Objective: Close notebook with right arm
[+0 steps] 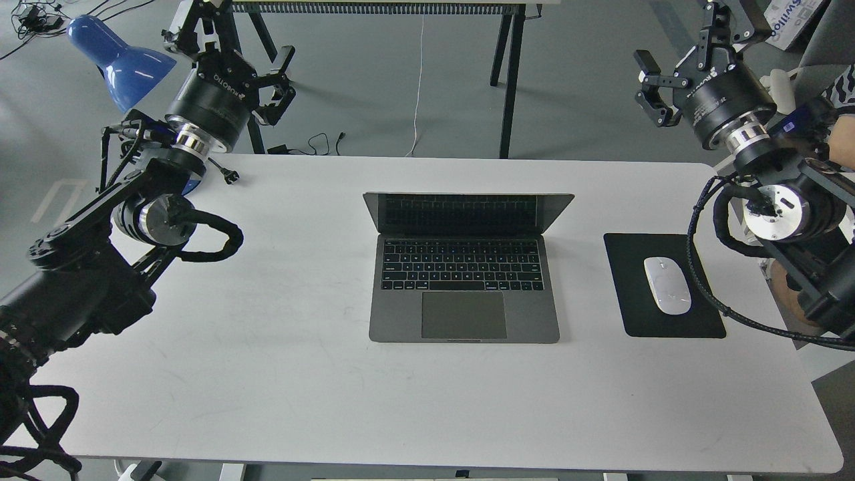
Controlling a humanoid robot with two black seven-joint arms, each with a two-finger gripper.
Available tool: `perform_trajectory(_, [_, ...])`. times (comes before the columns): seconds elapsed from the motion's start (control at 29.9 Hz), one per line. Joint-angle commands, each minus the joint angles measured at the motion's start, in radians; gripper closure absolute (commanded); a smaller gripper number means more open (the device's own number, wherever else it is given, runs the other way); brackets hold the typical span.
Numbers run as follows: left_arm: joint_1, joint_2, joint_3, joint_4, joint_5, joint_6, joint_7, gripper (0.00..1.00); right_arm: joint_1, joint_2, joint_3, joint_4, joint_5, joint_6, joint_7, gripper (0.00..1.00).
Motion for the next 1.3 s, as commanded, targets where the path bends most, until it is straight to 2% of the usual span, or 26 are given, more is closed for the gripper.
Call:
perform_trajectory(0.0, [0.000, -0.002, 0.001, -0.002, 0.007, 0.014, 0.000, 0.00, 0.000, 0.000, 0.000, 0.001, 0.000, 0.000, 0.000, 0.00])
perform_trajectory(0.17, [0.004, 0.000, -0.002, -0.031, 0.076, 0.058, 0.000, 0.00, 0.000, 0.000, 0.000, 0.001, 0.000, 0.000, 0.000, 0.00])
perform_trajectory(0.9, [0.007, 0.002, -0.009, -0.025, 0.076, 0.051, 0.000, 0.00, 0.006, 0.003, -0.004, -0.005, -0.018, 0.000, -0.002, 0.00])
perform_trajectory(1.14, [0.007, 0.002, -0.011, -0.025, 0.075, 0.051, 0.000, 0.00, 0.014, 0.004, -0.012, -0.025, -0.173, -0.020, -0.017, 0.00])
perform_trajectory(1.27, [0.007, 0.002, -0.011, -0.025, 0.075, 0.051, 0.000, 0.00, 0.070, 0.004, -0.121, -0.052, -0.195, -0.029, -0.044, 0.00])
